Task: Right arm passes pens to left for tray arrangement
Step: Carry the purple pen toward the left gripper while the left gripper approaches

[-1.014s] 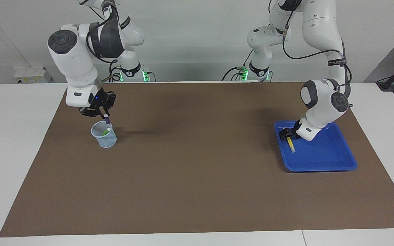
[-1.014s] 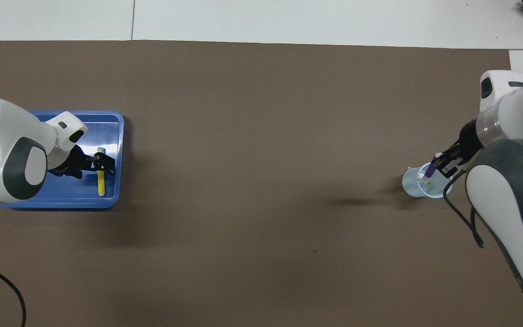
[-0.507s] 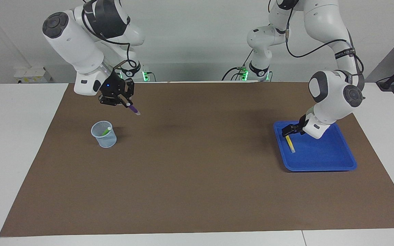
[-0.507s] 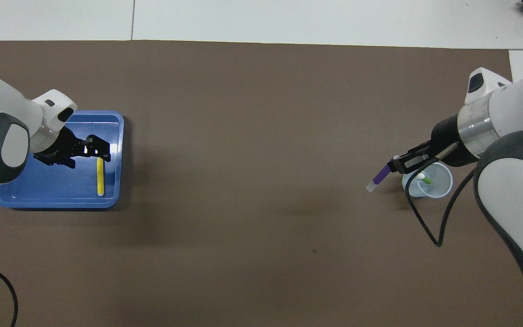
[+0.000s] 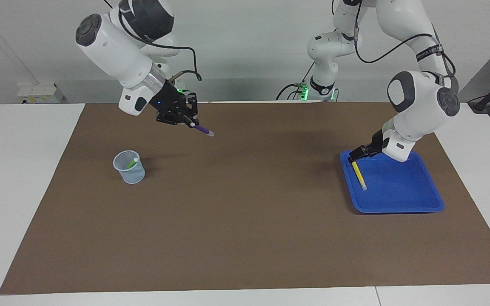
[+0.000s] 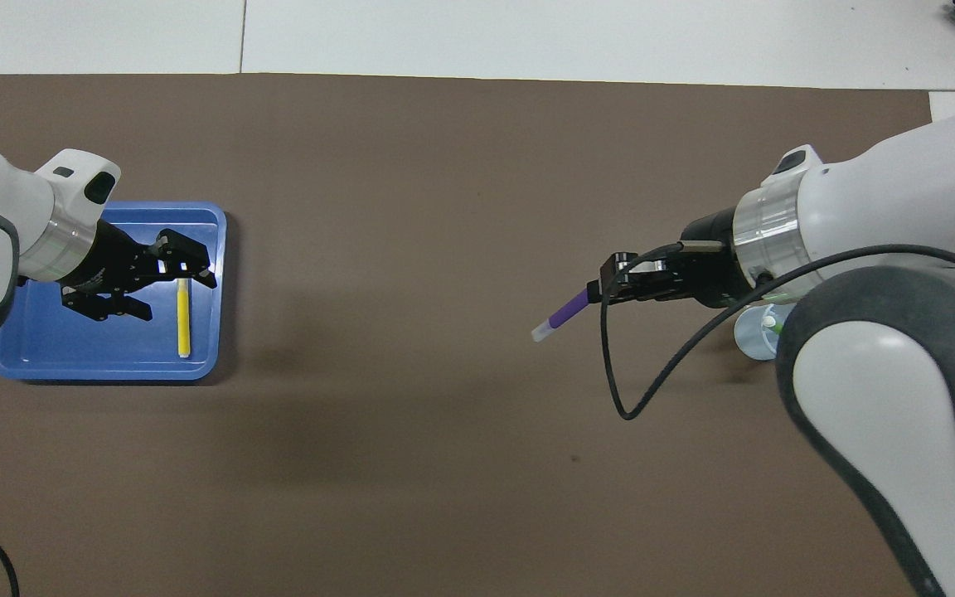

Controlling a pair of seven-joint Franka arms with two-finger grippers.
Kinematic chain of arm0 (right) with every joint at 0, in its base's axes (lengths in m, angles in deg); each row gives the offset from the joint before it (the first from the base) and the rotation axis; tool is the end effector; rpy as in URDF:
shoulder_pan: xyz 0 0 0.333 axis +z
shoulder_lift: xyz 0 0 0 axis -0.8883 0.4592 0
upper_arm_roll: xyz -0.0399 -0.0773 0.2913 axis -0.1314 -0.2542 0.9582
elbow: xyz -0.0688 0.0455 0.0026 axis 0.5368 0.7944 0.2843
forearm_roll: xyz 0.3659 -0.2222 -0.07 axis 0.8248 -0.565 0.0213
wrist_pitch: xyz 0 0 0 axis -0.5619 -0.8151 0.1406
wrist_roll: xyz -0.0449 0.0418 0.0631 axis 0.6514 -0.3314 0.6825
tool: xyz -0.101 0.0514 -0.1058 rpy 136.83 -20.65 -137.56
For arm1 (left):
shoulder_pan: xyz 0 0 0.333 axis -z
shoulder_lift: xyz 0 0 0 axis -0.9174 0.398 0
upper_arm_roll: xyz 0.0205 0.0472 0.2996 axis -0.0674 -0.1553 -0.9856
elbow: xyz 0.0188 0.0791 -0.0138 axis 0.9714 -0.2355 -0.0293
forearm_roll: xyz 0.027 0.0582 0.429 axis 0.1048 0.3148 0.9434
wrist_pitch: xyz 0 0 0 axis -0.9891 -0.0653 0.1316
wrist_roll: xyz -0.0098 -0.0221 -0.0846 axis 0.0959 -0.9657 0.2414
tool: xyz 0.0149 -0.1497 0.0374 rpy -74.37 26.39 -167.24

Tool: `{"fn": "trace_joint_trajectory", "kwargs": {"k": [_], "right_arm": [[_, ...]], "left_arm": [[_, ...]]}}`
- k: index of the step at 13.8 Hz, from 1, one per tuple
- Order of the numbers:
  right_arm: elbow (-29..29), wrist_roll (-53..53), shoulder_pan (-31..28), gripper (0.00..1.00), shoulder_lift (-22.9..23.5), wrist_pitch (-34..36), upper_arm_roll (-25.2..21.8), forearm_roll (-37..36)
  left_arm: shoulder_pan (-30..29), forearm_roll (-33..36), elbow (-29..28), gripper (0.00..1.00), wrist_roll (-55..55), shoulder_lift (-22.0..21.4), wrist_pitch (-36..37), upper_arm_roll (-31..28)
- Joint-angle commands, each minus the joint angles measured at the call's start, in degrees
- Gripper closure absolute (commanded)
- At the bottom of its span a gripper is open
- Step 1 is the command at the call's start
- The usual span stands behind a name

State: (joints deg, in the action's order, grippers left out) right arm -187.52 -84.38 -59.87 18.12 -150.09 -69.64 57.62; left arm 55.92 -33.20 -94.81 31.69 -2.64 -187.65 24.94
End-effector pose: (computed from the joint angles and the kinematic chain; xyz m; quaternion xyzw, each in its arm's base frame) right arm 0.5853 0.2435 0.4995 -0.9590 0.0352 0.0241 0.2803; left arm 0.6023 -0.0777 0.3839 0.9664 0.1976 -0.1172 0.1155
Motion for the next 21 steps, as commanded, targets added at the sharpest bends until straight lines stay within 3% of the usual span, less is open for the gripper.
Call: {"fn": "trace_joint_trajectory", "kwargs": {"k": [1,4,7,11,16,21], "right_arm": [[-6.5,-10.2,3.7,1.0,-3.4,-9.0,0.1,4.7],[-8.4,-19.7,9.0,1.0,-3.4,-17.3,0.1,6.9],[-10.7,-27.3,13.9,1.0,-3.4,-27.2,0.1,10.7],[-11.5,-28.0,16.1,1.0,-2.7,-31.5,0.1,18.1],[-12.1,-28.1,21.1,1.0,-0.4,-38.6,0.1,20.0],[-12.1,-28.1,21.6,1.0,-0.3,-38.5,0.1,20.1]], "left_arm": [[0.3,-5.5,-0.4,0.0,-9.8,-3.8,1.7,-0.5],[0.3,-10.3,-1.1,0.0,-23.1,-8.4,1.2,-0.6],[0.4,-12.6,-1.5,0.0,-36.0,-10.4,-1.4,-0.5],[4.5,-14.6,-3.9,0.0,-58.3,-11.7,-12.3,-0.5],[8.6,-14.6,-5.5,0.0,-70.1,-12.5,-16.2,-0.5],[13.7,-14.6,-9.8,0.0,-79.5,-14.6,-21.1,-0.5]]}}
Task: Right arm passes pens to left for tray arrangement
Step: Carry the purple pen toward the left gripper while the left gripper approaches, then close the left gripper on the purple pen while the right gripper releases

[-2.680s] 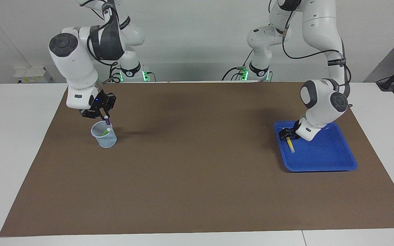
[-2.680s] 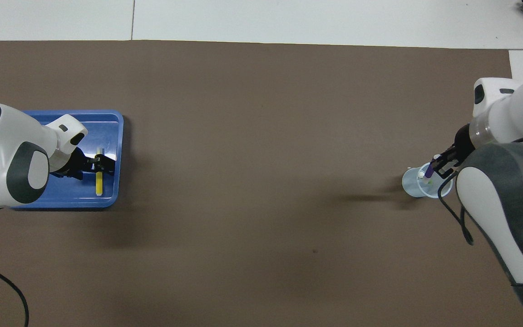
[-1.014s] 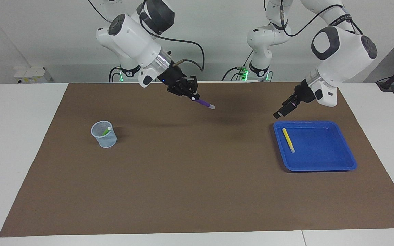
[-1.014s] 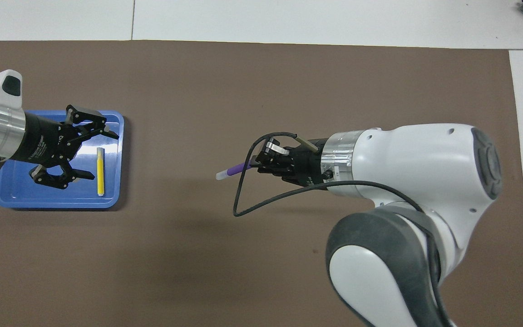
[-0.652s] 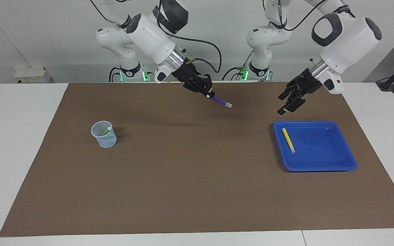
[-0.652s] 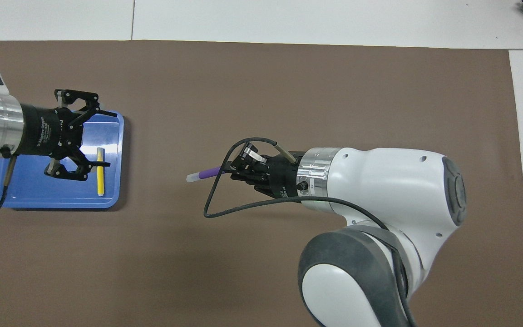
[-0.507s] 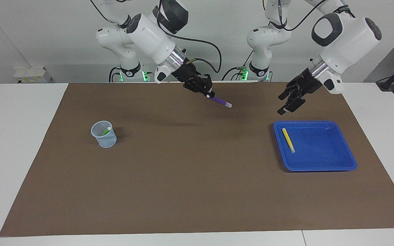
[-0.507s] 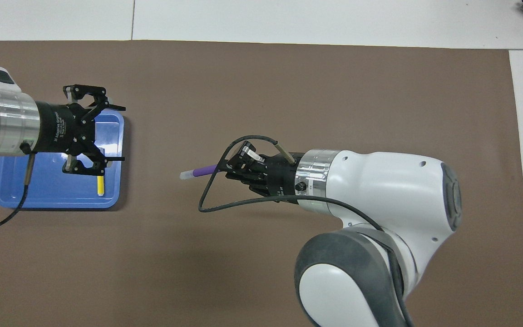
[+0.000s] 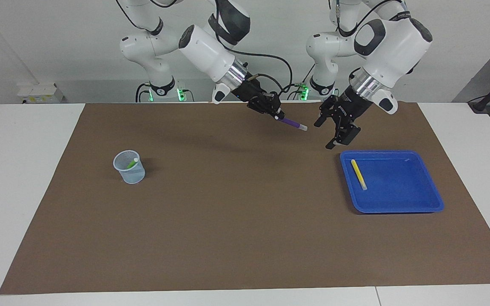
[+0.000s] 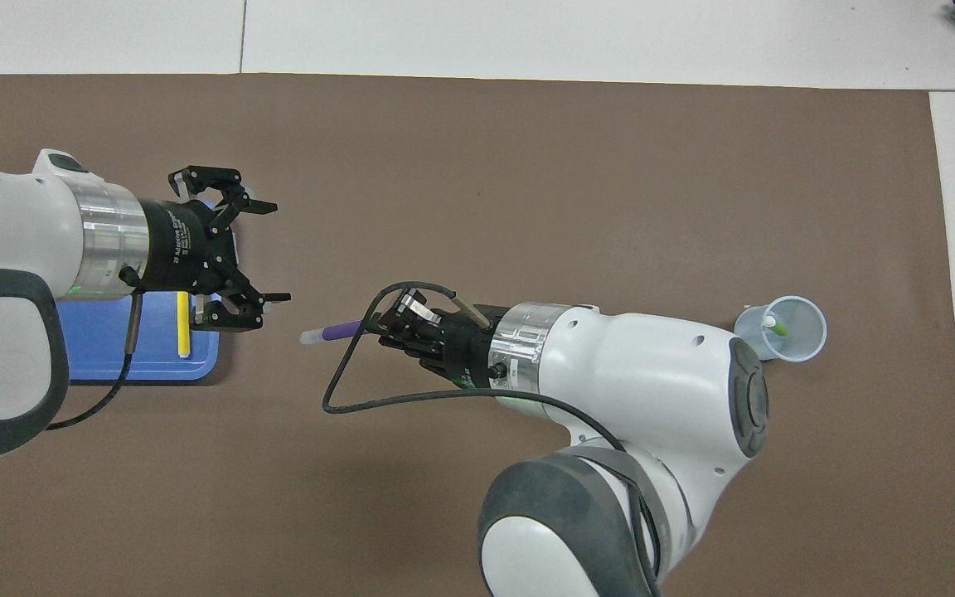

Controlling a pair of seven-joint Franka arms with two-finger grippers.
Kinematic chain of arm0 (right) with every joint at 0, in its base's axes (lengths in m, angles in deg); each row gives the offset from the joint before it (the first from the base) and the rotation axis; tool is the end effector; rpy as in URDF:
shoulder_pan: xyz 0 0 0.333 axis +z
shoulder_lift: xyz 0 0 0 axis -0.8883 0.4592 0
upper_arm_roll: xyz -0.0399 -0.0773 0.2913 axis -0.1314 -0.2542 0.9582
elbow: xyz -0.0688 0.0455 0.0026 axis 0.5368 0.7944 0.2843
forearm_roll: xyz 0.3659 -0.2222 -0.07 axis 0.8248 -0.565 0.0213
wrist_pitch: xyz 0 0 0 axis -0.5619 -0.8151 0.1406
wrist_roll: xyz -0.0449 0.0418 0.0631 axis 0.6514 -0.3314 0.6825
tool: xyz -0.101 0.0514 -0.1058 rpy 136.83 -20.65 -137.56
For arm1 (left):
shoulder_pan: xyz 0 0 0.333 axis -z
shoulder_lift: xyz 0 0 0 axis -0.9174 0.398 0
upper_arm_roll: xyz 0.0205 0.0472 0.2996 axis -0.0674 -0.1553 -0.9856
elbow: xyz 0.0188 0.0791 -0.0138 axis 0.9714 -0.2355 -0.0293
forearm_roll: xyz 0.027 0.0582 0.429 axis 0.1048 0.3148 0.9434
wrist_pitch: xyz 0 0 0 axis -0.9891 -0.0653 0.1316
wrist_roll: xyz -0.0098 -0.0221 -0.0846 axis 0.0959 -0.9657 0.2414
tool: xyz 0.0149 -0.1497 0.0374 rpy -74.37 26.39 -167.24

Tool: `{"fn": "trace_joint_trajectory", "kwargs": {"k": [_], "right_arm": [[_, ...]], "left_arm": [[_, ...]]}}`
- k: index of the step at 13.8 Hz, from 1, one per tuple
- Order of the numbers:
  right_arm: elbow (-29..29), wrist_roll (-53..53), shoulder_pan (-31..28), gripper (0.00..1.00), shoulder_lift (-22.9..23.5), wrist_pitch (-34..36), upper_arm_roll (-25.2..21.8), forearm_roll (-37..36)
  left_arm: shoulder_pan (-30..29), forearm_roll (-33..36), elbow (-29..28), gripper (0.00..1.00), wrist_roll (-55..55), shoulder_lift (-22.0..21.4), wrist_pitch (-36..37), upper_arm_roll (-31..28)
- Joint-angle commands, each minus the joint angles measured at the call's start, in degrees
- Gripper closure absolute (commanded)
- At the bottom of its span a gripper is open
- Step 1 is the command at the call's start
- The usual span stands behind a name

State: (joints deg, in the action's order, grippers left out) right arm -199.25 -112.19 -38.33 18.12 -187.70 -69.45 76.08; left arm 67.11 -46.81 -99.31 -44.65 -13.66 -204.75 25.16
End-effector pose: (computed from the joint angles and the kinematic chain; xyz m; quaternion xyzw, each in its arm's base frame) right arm 0.5186 0.4265 0.4569 -0.8623 0.2891 0.0245 0.4151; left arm 0.5831 -0.2137 0.4890 0.6570 0.7123 -0.1252 0.2132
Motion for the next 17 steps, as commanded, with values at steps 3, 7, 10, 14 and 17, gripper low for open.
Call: {"fn": "trace_joint_trajectory", "kwargs": {"k": [3,7,10,14,17], "right_arm": [[-0.3,-0.2,0.1,1.0,-0.3,-0.6,-0.1,1.7],[-0.2,-0.1,0.1,1.0,-0.2,-0.6,-0.1,1.7],[-0.2,-0.1,0.0,1.0,-0.2,-0.5,-0.1,1.7],[-0.2,0.0,-0.1,1.0,-0.1,-0.5,-0.1,1.7],[-0.2,0.0,-0.3,1.0,-0.2,-0.5,-0.1,1.7]], "left_arm": [[7.8,-1.0,-13.5,0.0,-5.6,-6.9,-12.4,-0.7],[9.0,-1.0,-14.9,0.01,-5.7,-7.6,-13.4,-0.7],[8.3,-1.0,-14.4,0.01,-5.5,-9.1,-11.4,-1.0],[5.9,-1.0,-12.6,0.0,-5.3,-11.0,-6.1,-2.6],[5.9,-0.9,-13.2,0.0,-5.5,-11.5,-6.4,-2.5]]}}
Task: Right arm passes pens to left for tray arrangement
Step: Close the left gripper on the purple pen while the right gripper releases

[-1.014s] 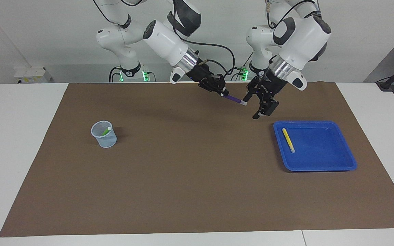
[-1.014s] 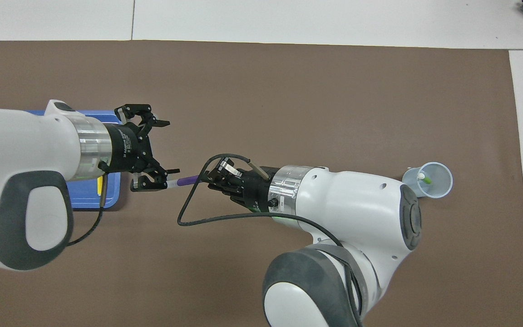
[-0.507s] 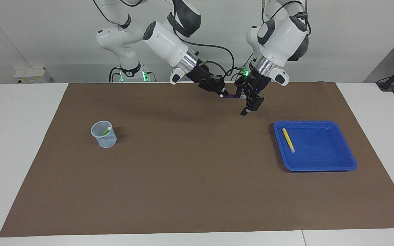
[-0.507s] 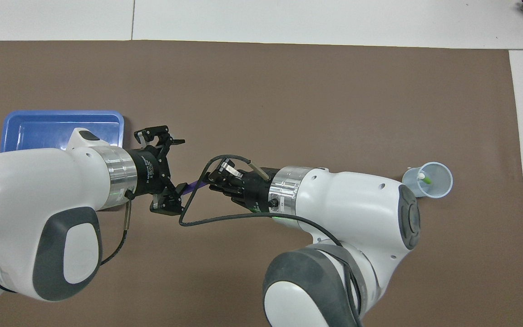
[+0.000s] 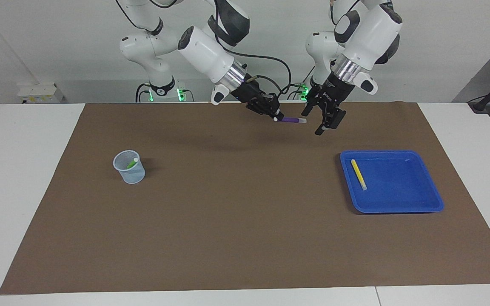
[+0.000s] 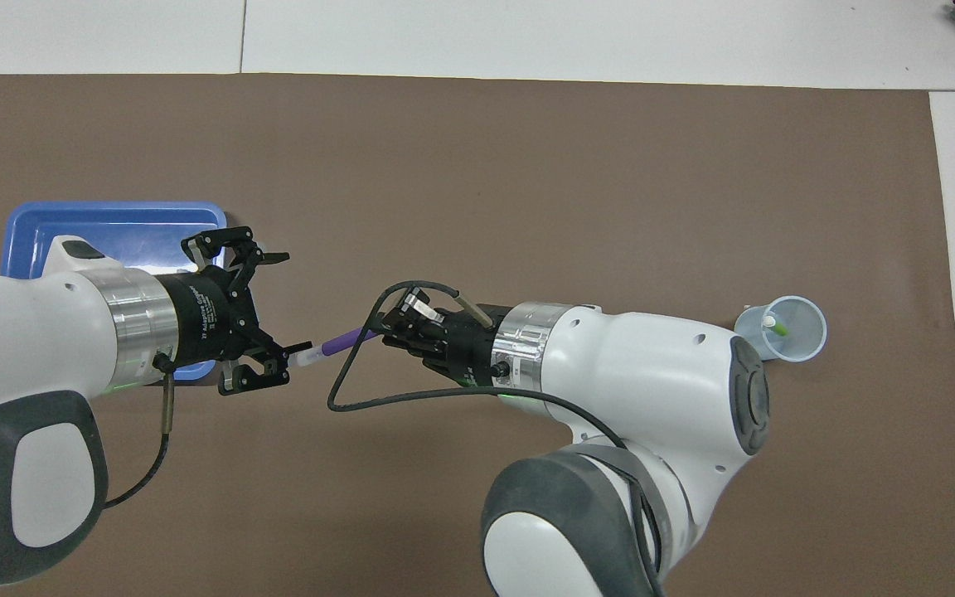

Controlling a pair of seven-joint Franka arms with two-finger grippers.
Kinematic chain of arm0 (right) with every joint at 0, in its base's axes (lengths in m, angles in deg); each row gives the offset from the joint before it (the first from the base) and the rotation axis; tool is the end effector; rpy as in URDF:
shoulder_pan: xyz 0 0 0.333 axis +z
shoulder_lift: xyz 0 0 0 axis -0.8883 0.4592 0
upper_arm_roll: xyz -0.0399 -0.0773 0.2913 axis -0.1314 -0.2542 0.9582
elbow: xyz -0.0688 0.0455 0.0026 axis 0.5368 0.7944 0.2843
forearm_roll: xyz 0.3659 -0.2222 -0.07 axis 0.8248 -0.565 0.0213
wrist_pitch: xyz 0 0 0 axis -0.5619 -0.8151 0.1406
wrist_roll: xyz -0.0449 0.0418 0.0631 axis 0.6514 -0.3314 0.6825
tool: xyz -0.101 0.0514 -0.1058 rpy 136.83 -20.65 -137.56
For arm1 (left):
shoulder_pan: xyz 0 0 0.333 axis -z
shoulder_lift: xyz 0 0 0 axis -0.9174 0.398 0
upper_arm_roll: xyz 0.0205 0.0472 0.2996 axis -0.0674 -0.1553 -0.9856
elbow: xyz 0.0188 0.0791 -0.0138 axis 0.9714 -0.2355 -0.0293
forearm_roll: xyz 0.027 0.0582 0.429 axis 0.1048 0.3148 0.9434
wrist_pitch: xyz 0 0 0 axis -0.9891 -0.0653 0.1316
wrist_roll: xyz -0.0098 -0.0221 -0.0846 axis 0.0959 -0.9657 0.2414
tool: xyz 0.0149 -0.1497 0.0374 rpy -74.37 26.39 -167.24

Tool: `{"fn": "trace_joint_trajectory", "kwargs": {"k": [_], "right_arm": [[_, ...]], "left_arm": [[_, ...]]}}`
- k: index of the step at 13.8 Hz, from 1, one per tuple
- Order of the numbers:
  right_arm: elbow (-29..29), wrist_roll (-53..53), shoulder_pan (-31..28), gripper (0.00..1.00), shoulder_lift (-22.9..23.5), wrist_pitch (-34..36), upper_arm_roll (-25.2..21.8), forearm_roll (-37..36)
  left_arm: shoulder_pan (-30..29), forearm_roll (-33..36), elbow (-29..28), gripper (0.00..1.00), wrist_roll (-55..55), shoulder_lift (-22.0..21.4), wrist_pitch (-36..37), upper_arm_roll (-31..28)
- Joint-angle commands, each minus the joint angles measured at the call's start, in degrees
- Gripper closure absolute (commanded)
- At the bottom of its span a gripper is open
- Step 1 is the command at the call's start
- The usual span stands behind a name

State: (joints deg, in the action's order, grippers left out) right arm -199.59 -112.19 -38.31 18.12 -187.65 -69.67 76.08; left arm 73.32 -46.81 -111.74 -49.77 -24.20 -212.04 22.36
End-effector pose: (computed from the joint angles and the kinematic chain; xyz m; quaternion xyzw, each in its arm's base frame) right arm 0.5191 0.4241 0.4534 -0.8626 0.2914 0.0256 0.4127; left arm 0.5277 -0.2257 0.4874 0.6319 0.7333 -0.0961 0.2320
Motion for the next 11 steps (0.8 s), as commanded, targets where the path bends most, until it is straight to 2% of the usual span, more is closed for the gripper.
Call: {"fn": "trace_joint_trajectory", "kwargs": {"k": [1,11], "right_arm": [[0.1,0.0,-0.3,1.0,-0.1,-0.4,0.2,1.7],[0.4,0.0,0.0,1.0,0.0,-0.6,0.2,1.7]], "left_arm": [[-0.1,-0.9,-1.0,0.0,-0.4,-1.1,0.8,0.3],[1.8,-0.9,-4.3,0.0,-7.9,-3.5,0.7,0.9]]}}
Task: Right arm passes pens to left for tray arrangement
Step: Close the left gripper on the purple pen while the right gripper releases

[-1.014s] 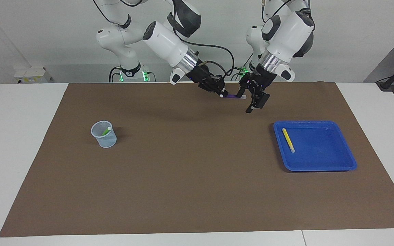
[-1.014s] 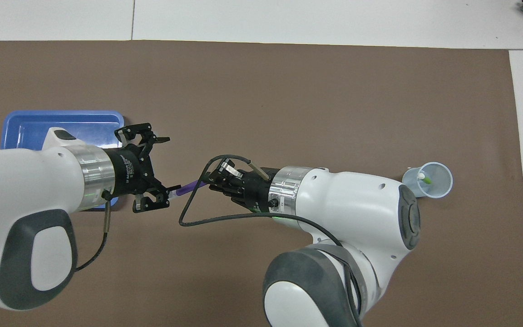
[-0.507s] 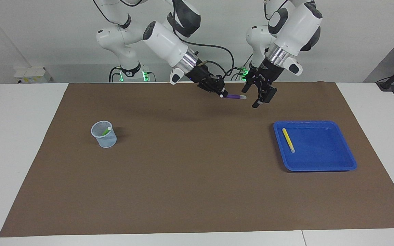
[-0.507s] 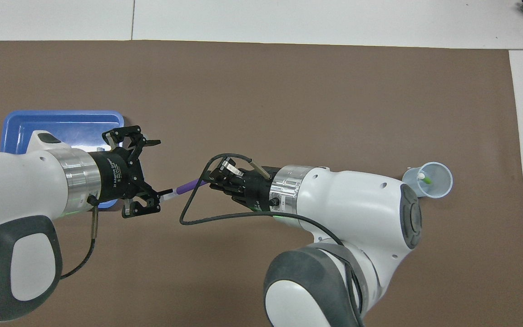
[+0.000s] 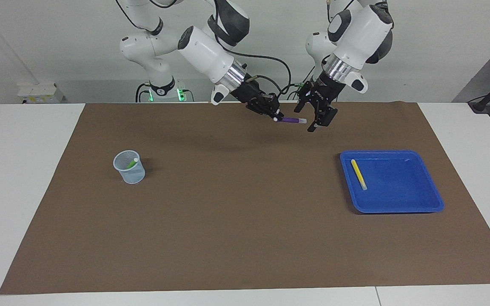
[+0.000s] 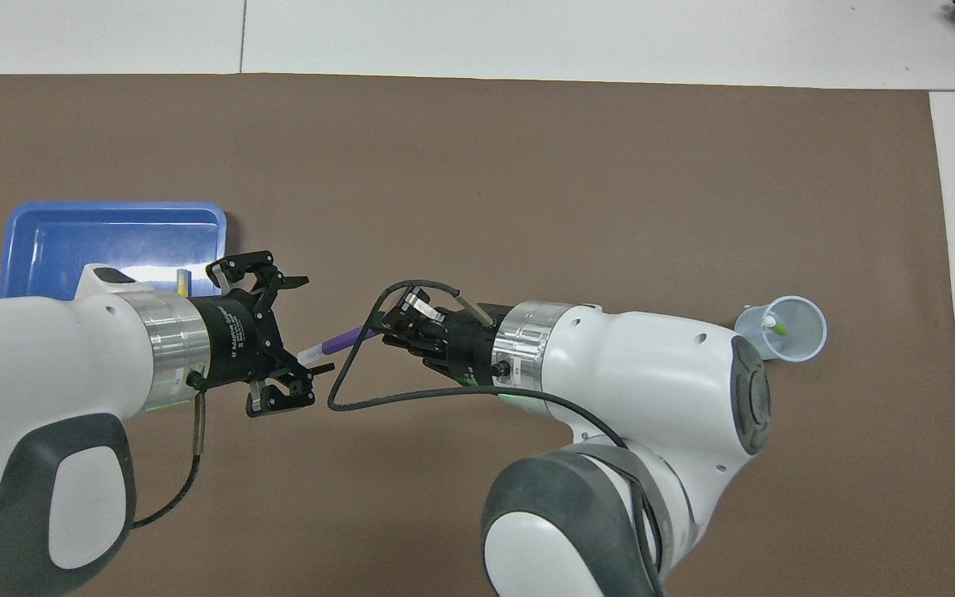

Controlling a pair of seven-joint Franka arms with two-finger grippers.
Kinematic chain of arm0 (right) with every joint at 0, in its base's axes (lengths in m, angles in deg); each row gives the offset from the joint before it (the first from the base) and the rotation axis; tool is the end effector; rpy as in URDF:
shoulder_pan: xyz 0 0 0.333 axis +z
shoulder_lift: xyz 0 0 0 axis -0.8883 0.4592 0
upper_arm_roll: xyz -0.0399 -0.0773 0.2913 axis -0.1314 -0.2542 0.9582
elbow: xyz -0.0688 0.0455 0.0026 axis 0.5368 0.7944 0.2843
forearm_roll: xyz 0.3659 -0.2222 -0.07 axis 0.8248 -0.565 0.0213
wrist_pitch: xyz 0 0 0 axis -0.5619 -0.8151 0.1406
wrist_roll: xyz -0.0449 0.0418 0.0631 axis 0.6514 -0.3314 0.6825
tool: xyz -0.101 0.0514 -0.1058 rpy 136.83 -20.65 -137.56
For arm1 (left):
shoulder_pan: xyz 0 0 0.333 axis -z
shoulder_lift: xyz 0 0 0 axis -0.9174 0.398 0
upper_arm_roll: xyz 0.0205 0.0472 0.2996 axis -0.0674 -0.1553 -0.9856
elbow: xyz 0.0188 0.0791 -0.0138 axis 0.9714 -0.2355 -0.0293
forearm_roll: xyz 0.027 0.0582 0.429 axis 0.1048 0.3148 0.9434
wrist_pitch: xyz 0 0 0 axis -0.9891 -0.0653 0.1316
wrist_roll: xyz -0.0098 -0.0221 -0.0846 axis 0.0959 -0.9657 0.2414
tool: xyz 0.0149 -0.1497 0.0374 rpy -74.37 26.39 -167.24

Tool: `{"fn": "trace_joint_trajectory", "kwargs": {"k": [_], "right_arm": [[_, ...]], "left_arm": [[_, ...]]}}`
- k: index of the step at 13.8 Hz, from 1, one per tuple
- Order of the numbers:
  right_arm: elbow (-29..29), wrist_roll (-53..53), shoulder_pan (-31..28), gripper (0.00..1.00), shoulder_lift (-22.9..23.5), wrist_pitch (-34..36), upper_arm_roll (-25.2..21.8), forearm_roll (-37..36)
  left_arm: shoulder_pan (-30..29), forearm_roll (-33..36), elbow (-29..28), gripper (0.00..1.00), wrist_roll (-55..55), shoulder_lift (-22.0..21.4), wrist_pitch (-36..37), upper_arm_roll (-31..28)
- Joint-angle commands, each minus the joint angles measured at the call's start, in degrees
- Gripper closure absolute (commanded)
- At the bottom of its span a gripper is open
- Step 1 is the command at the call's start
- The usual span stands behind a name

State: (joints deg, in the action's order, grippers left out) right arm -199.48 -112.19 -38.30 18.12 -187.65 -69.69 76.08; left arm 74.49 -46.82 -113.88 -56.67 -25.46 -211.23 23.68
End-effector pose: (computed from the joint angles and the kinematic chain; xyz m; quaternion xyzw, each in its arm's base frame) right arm 0.5195 0.4242 0.4545 -0.8624 0.2911 0.0251 0.4134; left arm 0.5071 -0.2453 0.4756 0.6048 0.7600 -0.1154 0.2081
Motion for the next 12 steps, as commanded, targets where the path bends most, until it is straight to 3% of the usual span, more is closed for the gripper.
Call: {"fn": "trace_joint_trajectory", "kwargs": {"k": [1,5,6,12], "right_arm": [[0.3,-0.1,0.1,1.0,0.0,-0.8,0.2,1.7],[0.5,-0.1,0.2,1.0,0.0,-0.9,0.2,1.7],[0.4,-0.1,0.2,1.0,0.0,-0.9,0.2,1.7],[0.5,0.0,0.1,1.0,0.0,-0.9,0.2,1.7]], "left_arm": [[1.7,-0.8,-3.2,0.0,-0.7,-2.1,-2.0,-0.4],[4.4,-0.8,-5.4,0.01,-0.6,-2.5,-6.5,-0.4],[4.6,-0.8,-5.4,0.06,-0.3,-2.5,-6.5,-0.4],[4.6,-0.8,-4.7,0.78,3.1,-2.2,-5.6,-0.4]]}}
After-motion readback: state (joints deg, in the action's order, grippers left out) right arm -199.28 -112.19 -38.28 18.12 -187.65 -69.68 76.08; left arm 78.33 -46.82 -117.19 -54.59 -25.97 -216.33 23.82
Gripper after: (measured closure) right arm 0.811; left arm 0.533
